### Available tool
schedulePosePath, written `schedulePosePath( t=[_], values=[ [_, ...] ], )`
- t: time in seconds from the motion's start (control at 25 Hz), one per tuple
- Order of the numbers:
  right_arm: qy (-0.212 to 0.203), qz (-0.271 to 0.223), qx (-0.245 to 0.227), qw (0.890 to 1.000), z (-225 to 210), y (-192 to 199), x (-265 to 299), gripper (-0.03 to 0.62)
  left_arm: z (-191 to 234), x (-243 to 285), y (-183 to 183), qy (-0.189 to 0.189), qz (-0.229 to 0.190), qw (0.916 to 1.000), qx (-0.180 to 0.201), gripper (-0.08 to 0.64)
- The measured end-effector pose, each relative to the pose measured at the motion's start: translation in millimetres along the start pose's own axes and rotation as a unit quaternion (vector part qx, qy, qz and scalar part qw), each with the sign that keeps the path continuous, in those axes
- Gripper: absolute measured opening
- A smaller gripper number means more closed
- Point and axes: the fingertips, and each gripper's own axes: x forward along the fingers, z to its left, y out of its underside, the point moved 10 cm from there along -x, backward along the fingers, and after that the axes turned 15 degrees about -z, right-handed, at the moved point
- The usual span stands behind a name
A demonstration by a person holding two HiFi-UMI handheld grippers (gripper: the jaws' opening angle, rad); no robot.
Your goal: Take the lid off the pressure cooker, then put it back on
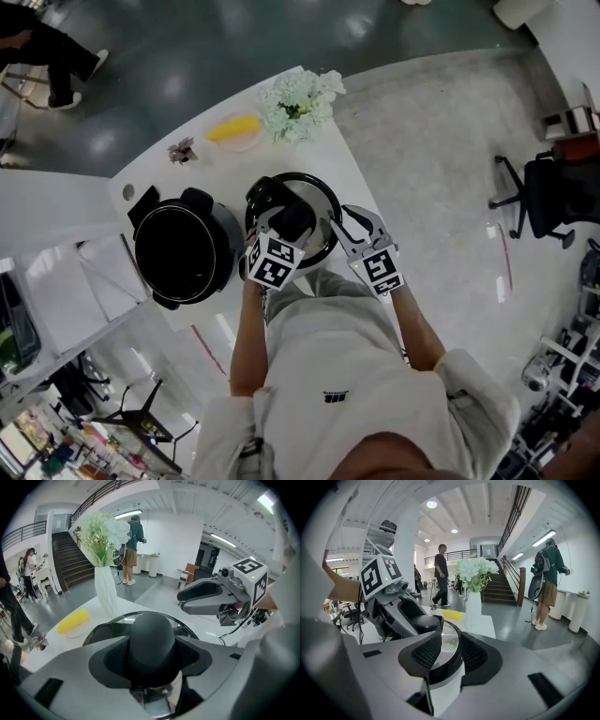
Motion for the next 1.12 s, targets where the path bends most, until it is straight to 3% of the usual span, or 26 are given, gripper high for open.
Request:
schedulePosePath(
  t=[1.12],
  values=[
    [0.024,0.031,0.02,0.999,5,48,-1,0.127,-4,37,43,-0.024,0.0,0.9997,0.004,0.287]
  ],
)
